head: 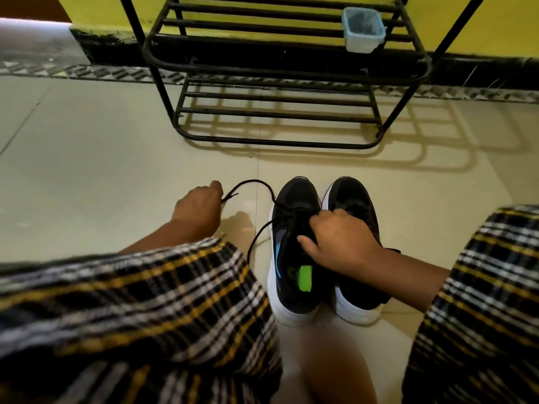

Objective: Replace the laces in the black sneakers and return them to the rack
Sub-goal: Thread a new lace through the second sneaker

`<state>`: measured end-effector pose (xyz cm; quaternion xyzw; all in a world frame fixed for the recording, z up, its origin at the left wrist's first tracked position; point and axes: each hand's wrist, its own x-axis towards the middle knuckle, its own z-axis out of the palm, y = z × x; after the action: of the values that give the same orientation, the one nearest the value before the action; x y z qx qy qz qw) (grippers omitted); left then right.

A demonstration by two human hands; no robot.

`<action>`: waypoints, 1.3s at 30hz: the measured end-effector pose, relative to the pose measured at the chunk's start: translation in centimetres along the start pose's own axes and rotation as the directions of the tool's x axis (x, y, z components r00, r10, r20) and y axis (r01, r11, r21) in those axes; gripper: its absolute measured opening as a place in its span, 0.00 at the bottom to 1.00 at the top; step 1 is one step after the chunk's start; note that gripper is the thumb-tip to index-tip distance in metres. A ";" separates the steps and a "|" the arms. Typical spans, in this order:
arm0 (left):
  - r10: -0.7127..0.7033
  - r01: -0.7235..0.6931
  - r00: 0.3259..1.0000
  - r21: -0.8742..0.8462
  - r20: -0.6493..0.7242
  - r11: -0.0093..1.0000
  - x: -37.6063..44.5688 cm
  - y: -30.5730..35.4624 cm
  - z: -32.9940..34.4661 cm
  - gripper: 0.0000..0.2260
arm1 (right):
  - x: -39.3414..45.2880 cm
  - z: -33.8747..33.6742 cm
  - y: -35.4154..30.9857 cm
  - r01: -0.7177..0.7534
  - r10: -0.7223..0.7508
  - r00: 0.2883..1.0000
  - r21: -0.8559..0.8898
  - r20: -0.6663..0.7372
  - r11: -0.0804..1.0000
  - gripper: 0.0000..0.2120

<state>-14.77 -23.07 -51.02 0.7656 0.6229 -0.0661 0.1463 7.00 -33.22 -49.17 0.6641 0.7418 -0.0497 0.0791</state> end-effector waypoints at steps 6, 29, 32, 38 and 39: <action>-0.034 0.009 0.998 -0.402 -0.056 0.916 -0.9 0.0 0.5 0.06 | -0.8 0.2 0.0 0.038 -0.046 0.991 0.061 0.124 0.997 0.16; 0.213 -0.268 0.963 -0.616 -0.163 0.741 -3.9 5.0 -0.6 0.03 | -2.3 0.0 -1.5 0.139 -0.137 0.990 0.116 -0.025 0.983 0.11; 0.188 -0.226 0.973 -0.673 -0.131 0.705 -3.9 4.7 -0.6 0.03 | -2.1 0.2 -1.6 0.210 -0.206 0.974 0.036 -0.093 0.977 0.13; 0.238 -0.222 0.969 -0.648 -0.063 0.728 -4.2 5.6 -0.6 0.01 | -2.1 0.6 -1.3 0.286 -0.276 0.947 0.042 -0.164 0.957 0.16; 0.244 -0.239 0.967 -0.627 -0.080 0.741 -4.1 5.6 -0.6 0.01 | -2.1 0.6 -1.2 0.320 -0.311 0.937 0.032 -0.162 0.947 0.15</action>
<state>-10.23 -27.75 -48.48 0.7457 0.5039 0.1635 0.4041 6.01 -35.48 -49.41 0.5404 0.8408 -0.0315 -0.0069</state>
